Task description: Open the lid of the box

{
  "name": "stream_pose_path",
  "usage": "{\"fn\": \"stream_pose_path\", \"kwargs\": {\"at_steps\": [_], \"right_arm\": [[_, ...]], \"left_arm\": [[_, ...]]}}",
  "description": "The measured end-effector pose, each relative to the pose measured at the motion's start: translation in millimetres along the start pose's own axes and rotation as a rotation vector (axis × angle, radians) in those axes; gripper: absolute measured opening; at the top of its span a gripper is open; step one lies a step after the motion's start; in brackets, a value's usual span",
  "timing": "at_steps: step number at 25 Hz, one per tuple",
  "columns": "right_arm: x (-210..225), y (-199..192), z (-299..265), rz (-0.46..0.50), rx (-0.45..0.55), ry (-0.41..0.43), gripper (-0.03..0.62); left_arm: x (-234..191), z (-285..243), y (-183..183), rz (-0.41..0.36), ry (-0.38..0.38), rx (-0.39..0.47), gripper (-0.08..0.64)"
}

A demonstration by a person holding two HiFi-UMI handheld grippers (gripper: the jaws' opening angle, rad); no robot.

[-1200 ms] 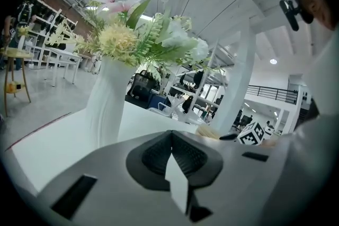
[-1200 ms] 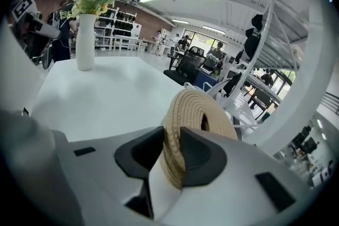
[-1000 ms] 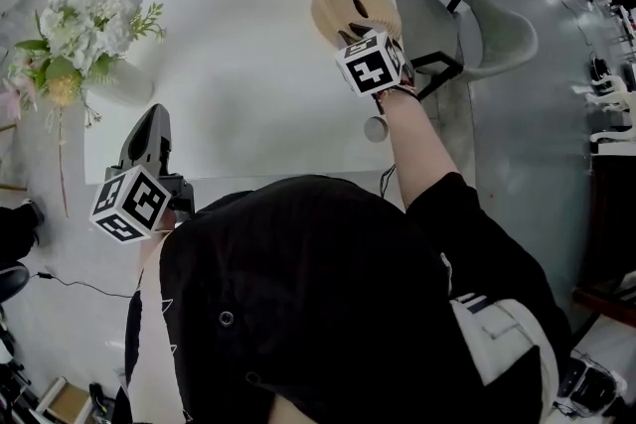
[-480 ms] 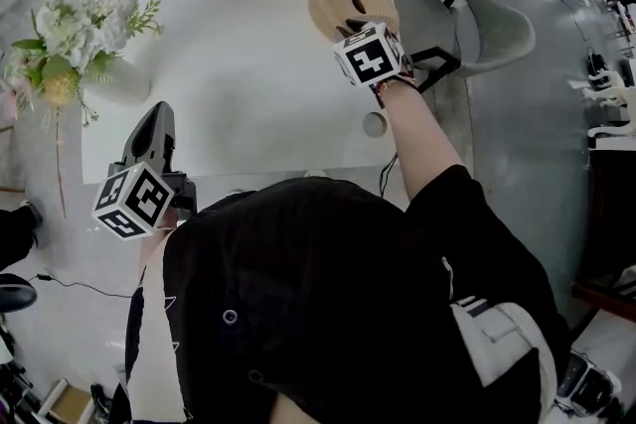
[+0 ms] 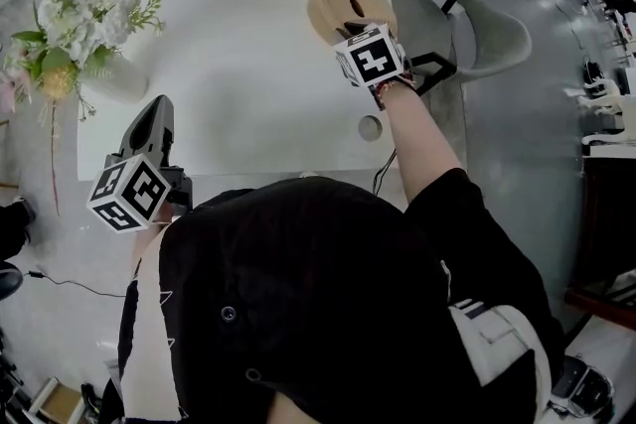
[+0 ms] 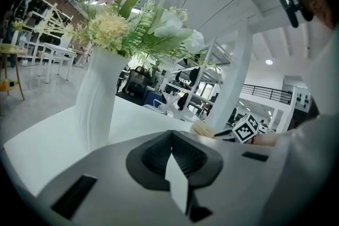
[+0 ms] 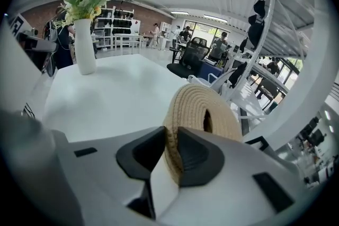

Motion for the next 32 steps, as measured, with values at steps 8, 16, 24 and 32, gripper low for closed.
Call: {"fn": "stream_pose_path", "kwargs": {"at_steps": [8, 16, 24, 32], "right_arm": [[2.0, -0.4, 0.6, -0.037, 0.007, 0.052, 0.075], [5.1, -0.6, 2.3, -0.093, 0.018, 0.096, 0.074], [8.4, 1.0, 4.0, -0.133, 0.038, 0.13, 0.074], [9.9, 3.7, 6.4, -0.2, 0.067, 0.194, 0.074]], "left_arm": [[2.5, -2.3, -0.9, 0.003, -0.001, -0.001, 0.011], [2.0, -2.6, -0.6, 0.003, 0.004, 0.005, 0.011], [2.9, -5.9, -0.7, 0.005, 0.003, 0.005, 0.011], [4.0, -8.0, -0.7, 0.005, 0.004, 0.002, 0.011]]}}
Point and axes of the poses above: the fingertips, and each gripper's own axes: z backward along the fingers, x to its right, y out of its top, the point moved 3 cm from there along z, backward along the fingers, and after that the axes turned 14 degrees about -x, right-handed, at the moved point
